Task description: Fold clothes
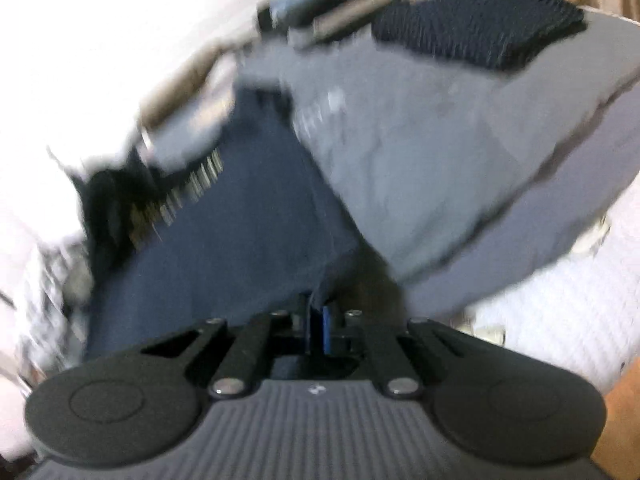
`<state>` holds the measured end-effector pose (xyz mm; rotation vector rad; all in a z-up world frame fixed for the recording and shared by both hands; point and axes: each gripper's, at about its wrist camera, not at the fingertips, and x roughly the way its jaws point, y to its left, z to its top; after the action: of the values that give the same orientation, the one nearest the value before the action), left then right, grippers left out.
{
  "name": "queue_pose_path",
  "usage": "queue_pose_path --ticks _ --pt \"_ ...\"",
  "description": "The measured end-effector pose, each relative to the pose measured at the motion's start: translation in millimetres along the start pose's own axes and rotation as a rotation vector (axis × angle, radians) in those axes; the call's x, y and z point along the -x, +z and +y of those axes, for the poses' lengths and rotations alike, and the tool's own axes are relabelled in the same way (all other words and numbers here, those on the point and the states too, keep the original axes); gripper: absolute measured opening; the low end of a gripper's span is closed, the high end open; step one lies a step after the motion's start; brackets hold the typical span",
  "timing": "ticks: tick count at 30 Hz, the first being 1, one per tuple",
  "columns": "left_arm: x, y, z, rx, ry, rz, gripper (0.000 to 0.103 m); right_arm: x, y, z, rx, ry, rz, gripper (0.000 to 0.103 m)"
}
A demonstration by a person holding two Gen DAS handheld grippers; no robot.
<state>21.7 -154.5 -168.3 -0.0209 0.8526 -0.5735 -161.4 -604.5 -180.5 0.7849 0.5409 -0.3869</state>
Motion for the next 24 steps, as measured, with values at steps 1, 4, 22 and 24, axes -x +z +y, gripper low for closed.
queue_pose_path --ticks 1,4,22,24 --pt "2 0 0 0.001 0.001 0.002 0.018 11 6 -1 -0.024 0.025 -0.047 0.005" --pt "7 -1 -1 -0.011 0.046 -0.015 0.052 38 19 -3 -0.041 0.035 -0.150 0.005" --pt "-9 11 22 0.007 0.138 0.046 0.007 29 19 -18 0.017 -0.178 -0.125 0.005" --pt "6 18 30 0.028 0.111 0.033 0.004 35 21 -19 0.000 -0.150 -0.136 0.005"
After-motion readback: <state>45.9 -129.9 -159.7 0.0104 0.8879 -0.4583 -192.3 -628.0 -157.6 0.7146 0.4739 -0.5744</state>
